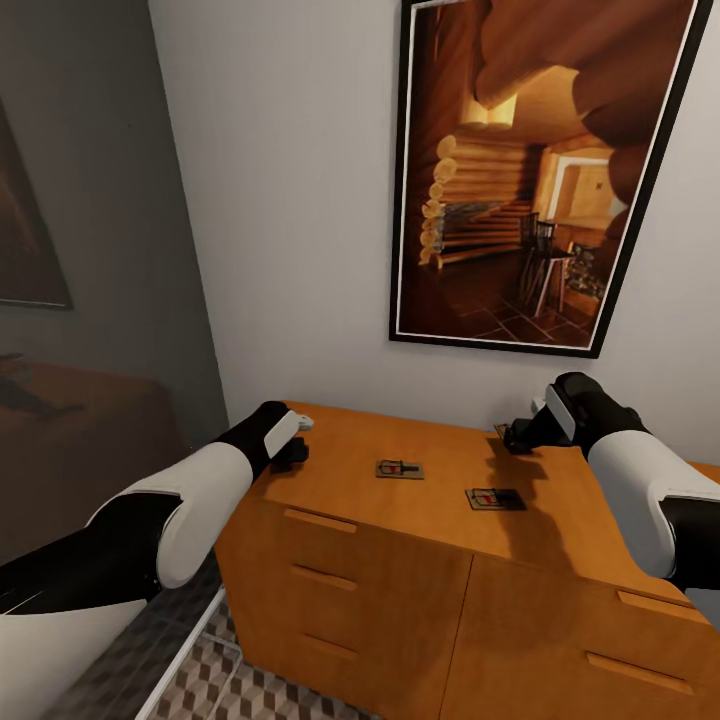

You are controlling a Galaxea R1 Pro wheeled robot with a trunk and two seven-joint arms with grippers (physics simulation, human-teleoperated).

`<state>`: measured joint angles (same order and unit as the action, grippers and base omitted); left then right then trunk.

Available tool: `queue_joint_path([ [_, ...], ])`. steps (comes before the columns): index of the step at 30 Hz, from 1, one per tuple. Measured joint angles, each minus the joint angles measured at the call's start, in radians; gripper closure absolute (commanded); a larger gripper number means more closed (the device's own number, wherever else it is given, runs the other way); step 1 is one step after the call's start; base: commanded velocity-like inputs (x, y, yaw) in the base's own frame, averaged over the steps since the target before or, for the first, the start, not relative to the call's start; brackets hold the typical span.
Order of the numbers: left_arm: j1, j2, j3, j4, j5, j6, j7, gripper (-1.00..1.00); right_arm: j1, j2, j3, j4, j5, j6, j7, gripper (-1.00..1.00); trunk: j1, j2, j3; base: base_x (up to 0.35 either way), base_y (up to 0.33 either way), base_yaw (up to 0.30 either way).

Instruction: Take the four mousetraps from the cabinet in the bathroom and place them on the bathroom floor. Make sure all four end up on the same floor surface, and ensure that at least two of them are either under or directly next to the same bathroom sink.

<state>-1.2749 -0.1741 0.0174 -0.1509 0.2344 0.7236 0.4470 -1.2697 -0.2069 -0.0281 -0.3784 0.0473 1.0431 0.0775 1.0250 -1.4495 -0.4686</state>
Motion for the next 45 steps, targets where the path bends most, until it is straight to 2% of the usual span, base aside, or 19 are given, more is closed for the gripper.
queue_joint_path([
  [2,0.000,0.000,-0.004,0.000,0.009,0.001,0.001,1.00,0.000,-0.001,0.000,0.000,0.000,0.000,0.000,1.00,0.000,0.000,0.000,0.000,0.000,0.000],
  [16,0.000,0.000,-0.014,-0.001,0.016,0.006,0.003,1.00,0.000,-0.002,0.000,0.000,0.000,0.000,0.001,1.00,0.000,0.000,0.000,0.000,0.000,0.000],
  [21,0.000,0.000,-0.019,-0.002,0.002,0.010,0.005,1.00,0.000,-0.002,0.000,0.000,0.000,0.000,0.001,1.00,0.000,0.000,0.000,0.000,0.000,0.000],
  [22,0.000,0.000,-0.006,-0.008,0.030,0.006,0.002,1.00,0.000,-0.002,0.000,0.000,0.000,0.000,0.001,1.00,0.000,0.000,0.000,0.000,0.000,0.000],
  [25,0.000,0.000,-0.004,-0.101,0.031,0.019,0.000,1.00,0.000,-0.003,0.000,0.000,0.000,0.000,0.001,1.00,0.000,0.000,0.000,0.000,0.000,0.000],
  [26,0.000,0.000,-0.004,-0.168,0.030,0.052,-0.001,1.00,0.000,-0.003,0.000,0.000,0.000,0.000,0.001,1.00,0.000,0.000,0.000,0.000,0.000,0.000],
  [31,0.001,0.000,-0.003,-0.306,0.031,0.153,-0.004,1.00,0.000,-0.002,0.000,0.000,0.000,0.000,0.001,1.00,0.000,0.000,0.000,0.000,0.000,0.000],
  [37,0.001,0.000,-0.003,-0.375,0.031,0.190,-0.005,1.00,0.000,-0.002,0.000,0.000,0.000,0.000,0.001,1.00,0.000,0.000,0.000,0.000,0.000,0.000],
  [45,0.001,0.000,-0.004,-0.389,0.032,0.196,-0.005,1.00,0.000,-0.002,0.000,-0.001,0.002,0.000,0.001,1.00,0.000,0.000,0.000,0.000,0.000,0.000],
])
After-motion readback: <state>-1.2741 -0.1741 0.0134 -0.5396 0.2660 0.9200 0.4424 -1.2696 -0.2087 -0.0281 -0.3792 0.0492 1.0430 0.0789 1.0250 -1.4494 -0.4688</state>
